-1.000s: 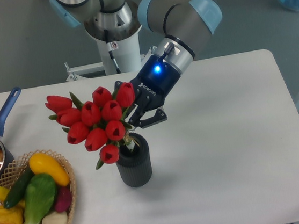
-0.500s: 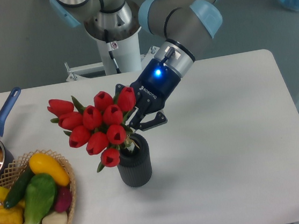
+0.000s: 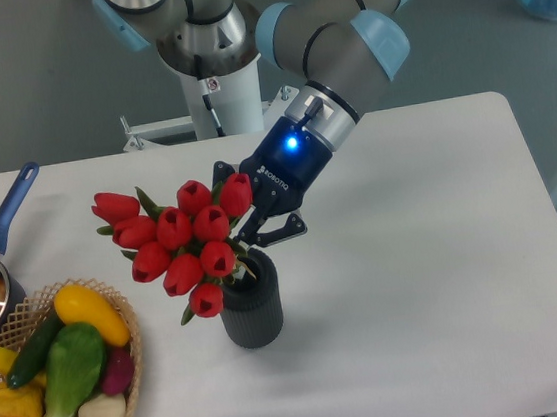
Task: Insert the flowers into the vase
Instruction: 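Lower the tulip stems into the vase opening, then push the tulip stems deeper into the vase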
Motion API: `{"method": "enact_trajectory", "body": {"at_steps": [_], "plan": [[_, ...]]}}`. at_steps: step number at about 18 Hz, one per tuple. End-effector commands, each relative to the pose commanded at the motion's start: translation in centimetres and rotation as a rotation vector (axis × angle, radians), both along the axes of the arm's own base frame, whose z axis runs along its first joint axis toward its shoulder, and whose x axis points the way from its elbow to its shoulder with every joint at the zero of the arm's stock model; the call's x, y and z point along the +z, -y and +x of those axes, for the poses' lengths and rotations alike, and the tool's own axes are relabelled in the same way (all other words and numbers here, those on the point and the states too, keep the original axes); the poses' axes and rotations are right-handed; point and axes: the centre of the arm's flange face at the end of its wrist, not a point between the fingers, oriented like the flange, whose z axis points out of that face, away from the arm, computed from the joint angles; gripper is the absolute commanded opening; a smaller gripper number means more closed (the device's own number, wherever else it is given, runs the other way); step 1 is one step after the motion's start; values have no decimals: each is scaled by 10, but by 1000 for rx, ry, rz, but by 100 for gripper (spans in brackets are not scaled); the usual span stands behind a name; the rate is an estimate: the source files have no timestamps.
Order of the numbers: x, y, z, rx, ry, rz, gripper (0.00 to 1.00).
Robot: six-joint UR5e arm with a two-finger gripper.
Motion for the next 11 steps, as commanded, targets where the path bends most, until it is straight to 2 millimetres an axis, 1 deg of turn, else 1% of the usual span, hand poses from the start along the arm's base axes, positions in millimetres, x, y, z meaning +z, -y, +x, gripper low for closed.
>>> {"method": "enact_trajectory", "body": {"at_steps": [3,11], "plan": [[-6,0,-2,1,8,-5,20],[-15,2,-4,-3,0,-2,20]]}}
